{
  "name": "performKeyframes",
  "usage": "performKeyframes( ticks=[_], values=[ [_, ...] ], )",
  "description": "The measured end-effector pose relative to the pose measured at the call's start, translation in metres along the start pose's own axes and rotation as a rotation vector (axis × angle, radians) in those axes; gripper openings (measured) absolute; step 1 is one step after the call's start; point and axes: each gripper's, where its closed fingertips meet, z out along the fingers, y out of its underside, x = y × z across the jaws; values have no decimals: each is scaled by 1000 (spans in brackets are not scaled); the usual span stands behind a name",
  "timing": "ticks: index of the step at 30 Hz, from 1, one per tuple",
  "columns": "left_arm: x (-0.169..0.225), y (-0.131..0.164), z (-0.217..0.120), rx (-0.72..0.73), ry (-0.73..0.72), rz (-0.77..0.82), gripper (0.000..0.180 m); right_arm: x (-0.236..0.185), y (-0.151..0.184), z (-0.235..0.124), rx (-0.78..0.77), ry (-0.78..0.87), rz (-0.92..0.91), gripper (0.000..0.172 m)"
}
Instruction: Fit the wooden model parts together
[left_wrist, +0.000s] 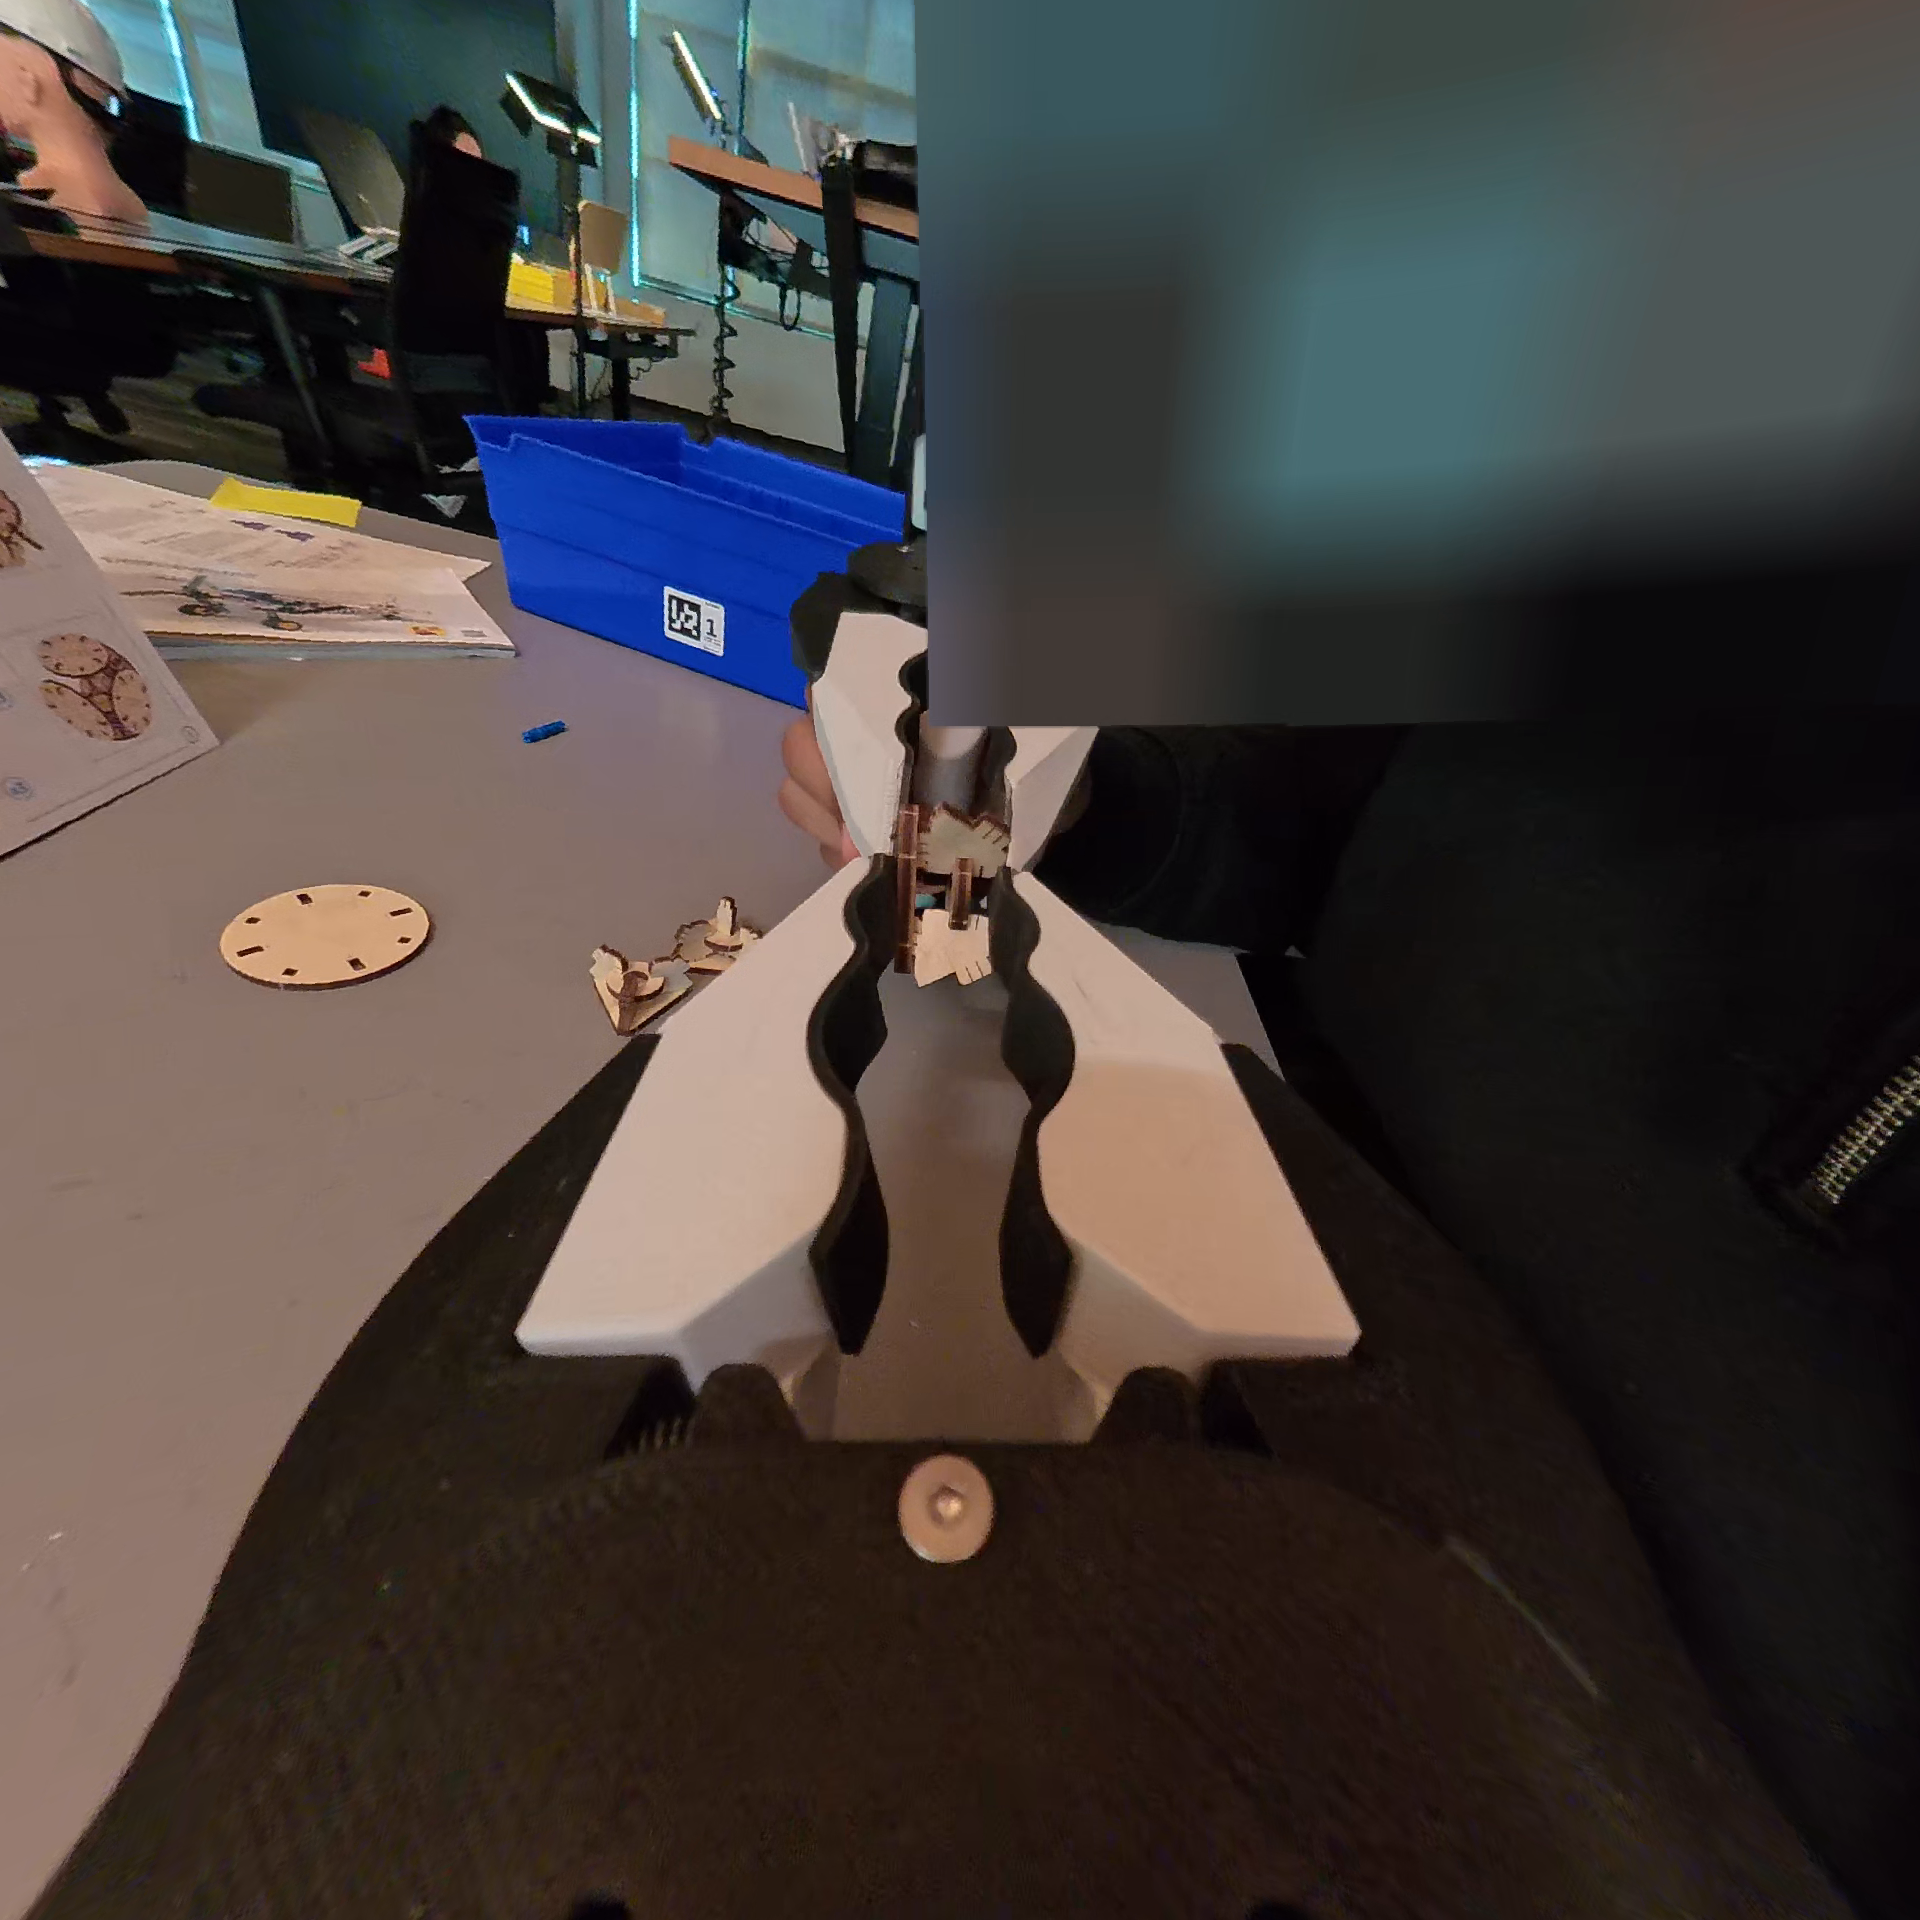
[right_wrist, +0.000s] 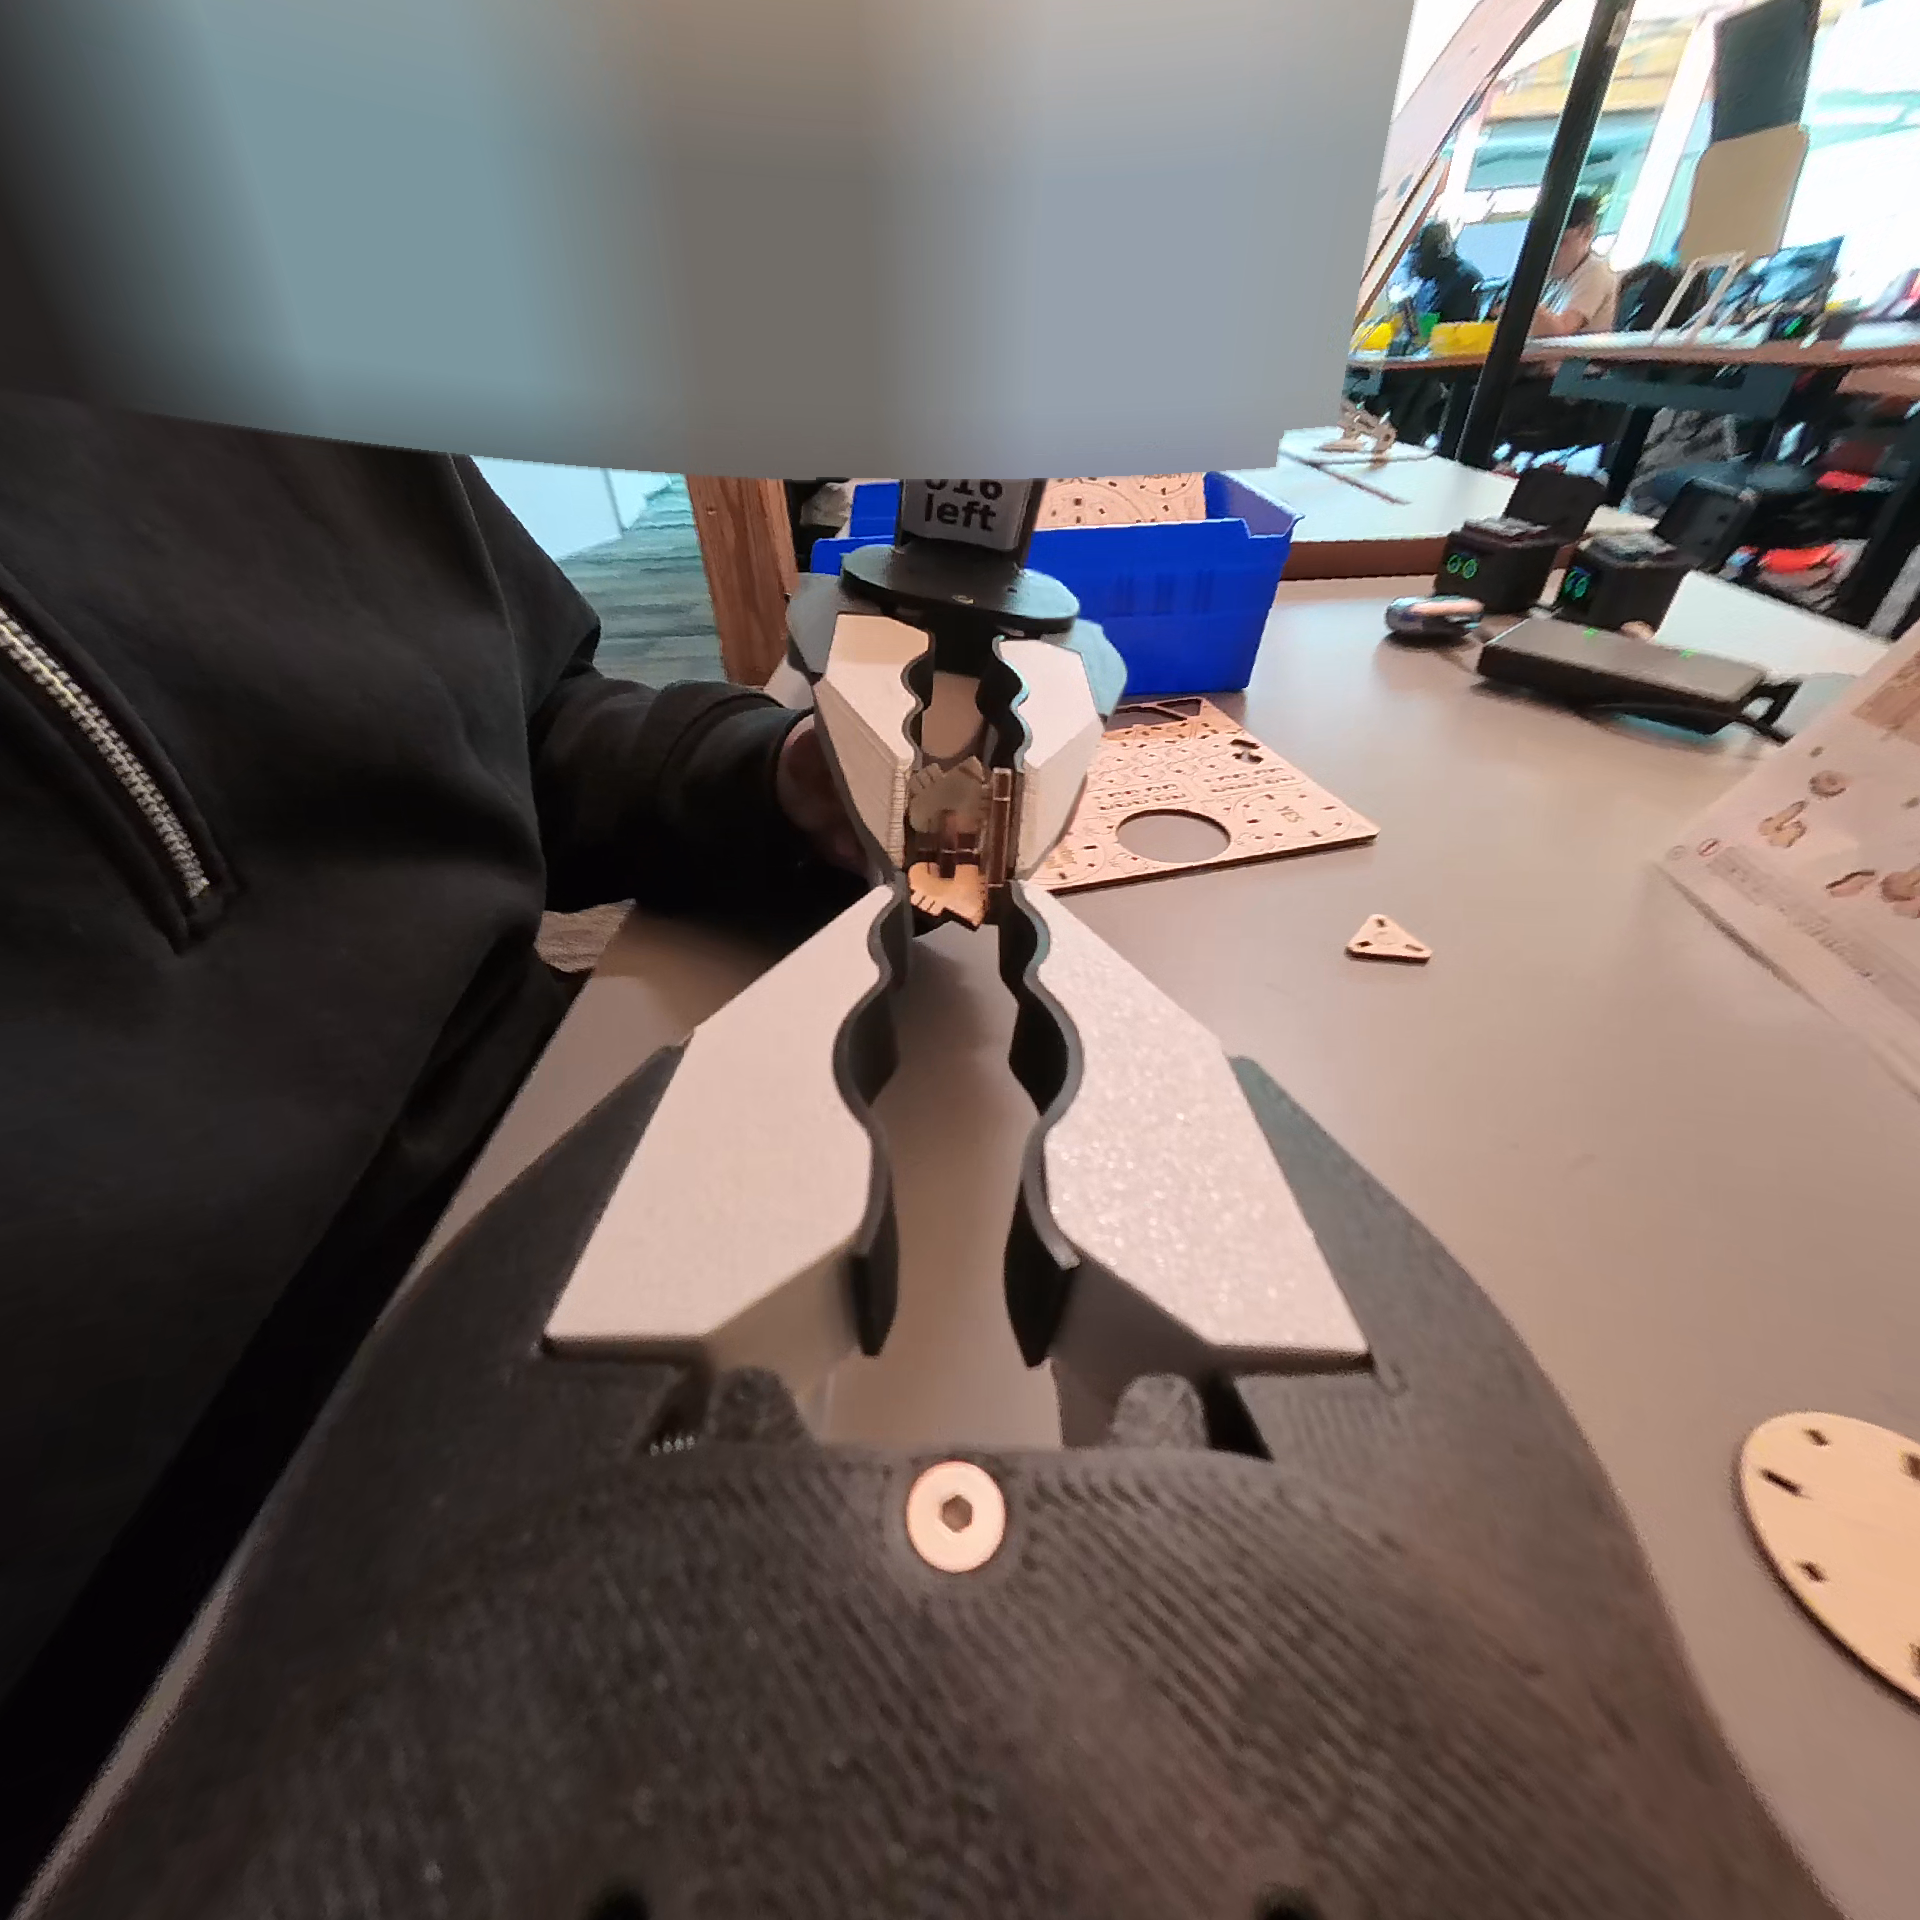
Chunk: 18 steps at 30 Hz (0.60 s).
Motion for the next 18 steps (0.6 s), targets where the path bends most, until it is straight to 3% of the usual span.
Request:
performKeyframes(
  ticks=[11, 18],
  values=[
    [-3, 3, -2, -38, -65, 34, 18, 2, 3, 2, -21, 10, 71, 14],
    [0, -9, -4, 49, -10, 22, 19, 1, -9, 2, 39, 22, 14, 15]
  ],
)
